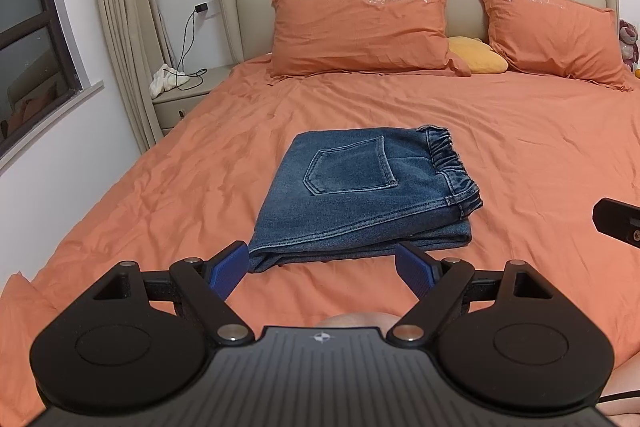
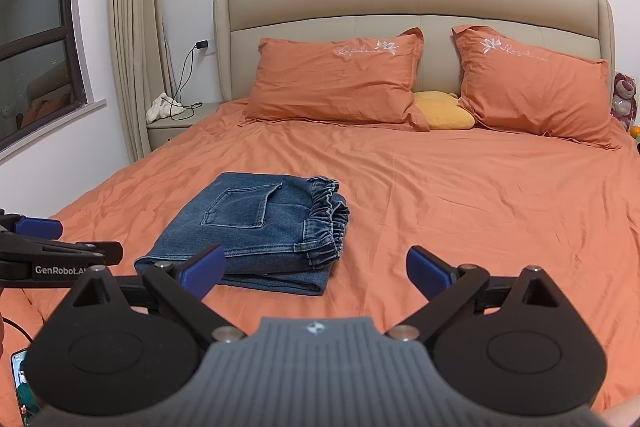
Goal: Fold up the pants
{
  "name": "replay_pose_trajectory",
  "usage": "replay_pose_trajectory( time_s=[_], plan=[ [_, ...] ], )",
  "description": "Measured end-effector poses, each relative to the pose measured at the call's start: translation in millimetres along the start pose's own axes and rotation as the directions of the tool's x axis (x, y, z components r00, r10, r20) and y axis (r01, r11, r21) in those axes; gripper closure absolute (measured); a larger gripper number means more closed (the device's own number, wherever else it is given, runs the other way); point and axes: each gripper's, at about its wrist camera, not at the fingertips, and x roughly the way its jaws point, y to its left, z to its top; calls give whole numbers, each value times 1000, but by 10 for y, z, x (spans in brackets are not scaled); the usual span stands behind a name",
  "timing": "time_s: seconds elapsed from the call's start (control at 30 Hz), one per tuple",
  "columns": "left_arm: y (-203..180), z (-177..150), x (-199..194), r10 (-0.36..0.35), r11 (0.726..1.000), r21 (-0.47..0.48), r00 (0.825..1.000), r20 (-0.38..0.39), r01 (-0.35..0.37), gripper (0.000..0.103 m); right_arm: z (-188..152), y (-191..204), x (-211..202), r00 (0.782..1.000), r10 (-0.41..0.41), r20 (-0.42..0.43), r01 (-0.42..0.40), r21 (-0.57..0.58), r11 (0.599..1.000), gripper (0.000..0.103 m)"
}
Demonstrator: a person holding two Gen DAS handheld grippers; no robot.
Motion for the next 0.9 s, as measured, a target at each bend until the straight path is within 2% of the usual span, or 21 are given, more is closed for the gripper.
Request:
replay_pose_trajectory(
  time_s=[0.67, 0.9],
  plan=[
    [20, 11, -42, -11, 1000, 14, 1000, 13, 11, 6, 11, 3, -30, 1000, -4, 1, 4, -4, 1000, 9],
    [51, 33, -30, -43, 999, 5, 999, 8, 43, 6, 13, 7, -44, 1000, -6, 1, 6, -7, 1000, 9]
  ],
)
